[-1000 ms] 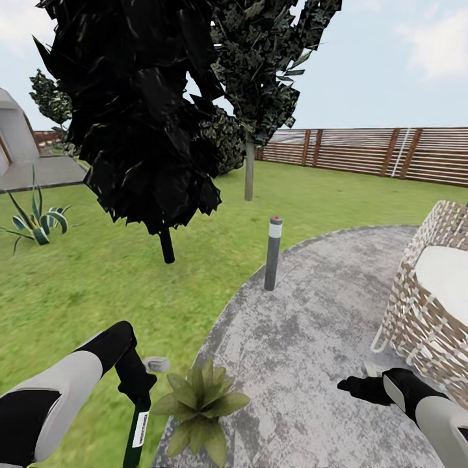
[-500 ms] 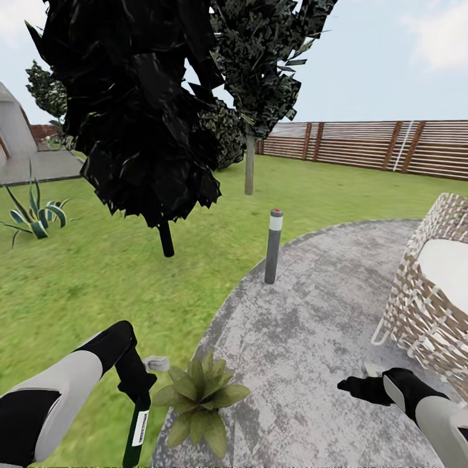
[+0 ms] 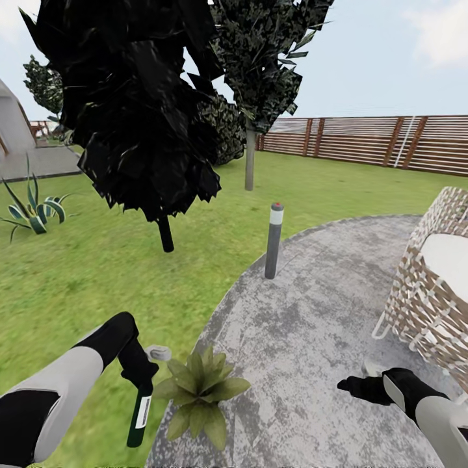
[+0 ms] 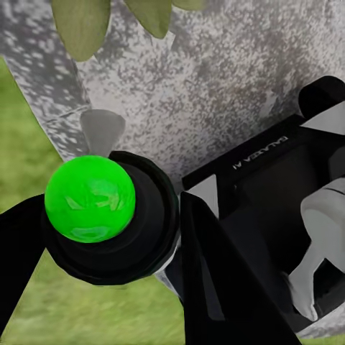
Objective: Pick up the pesticide atomizer in the garden and spray insectifuge to fully cover both potted plants in the garden.
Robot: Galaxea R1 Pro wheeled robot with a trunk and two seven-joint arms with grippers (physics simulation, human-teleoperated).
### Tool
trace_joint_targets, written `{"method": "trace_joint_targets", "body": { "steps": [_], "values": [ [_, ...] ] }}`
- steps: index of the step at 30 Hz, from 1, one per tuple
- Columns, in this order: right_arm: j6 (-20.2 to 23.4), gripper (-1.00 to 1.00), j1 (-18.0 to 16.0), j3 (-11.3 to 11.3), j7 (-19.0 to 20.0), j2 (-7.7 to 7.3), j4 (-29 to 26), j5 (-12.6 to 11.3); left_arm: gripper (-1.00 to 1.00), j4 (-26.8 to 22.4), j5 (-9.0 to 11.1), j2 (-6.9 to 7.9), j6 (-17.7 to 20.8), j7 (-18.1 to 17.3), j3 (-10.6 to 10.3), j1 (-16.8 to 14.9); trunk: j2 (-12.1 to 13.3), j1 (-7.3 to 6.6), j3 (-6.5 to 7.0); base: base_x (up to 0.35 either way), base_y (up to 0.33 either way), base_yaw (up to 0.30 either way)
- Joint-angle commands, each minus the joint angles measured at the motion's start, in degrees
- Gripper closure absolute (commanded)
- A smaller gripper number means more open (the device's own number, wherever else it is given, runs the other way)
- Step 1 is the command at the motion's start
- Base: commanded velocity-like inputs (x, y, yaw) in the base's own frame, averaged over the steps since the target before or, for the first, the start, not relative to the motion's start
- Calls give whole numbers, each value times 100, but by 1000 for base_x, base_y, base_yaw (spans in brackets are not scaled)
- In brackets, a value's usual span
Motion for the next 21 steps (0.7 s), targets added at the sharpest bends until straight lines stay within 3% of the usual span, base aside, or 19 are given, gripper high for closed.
{"method": "trace_joint_targets", "body": {
  "steps": [1,6,12,17,21],
  "values": [
    [34,-100,-2,-35,23,-2,-10,30,100,-17,-25,3,57,-50,-26,-2,-44,22,-32,0,0,0],
    [34,-100,-2,-35,23,-1,-11,30,100,-22,-25,3,53,-48,-80,-2,-245,132,-164,0,0,0],
    [41,-100,-2,-31,21,0,-17,68,100,-17,-25,3,57,-50,-469,-2,-445,241,-286,0,0,0],
    [43,-100,-2,-27,21,0,-14,73,100,-12,-25,3,57,-50,-534,-2,-445,241,-292,0,0,0],
    [43,-100,-2,-26,22,0,-13,73,100,-9,-25,3,57,-50,-540,-2,-606,329,-389,0,0,0]
  ]
}}
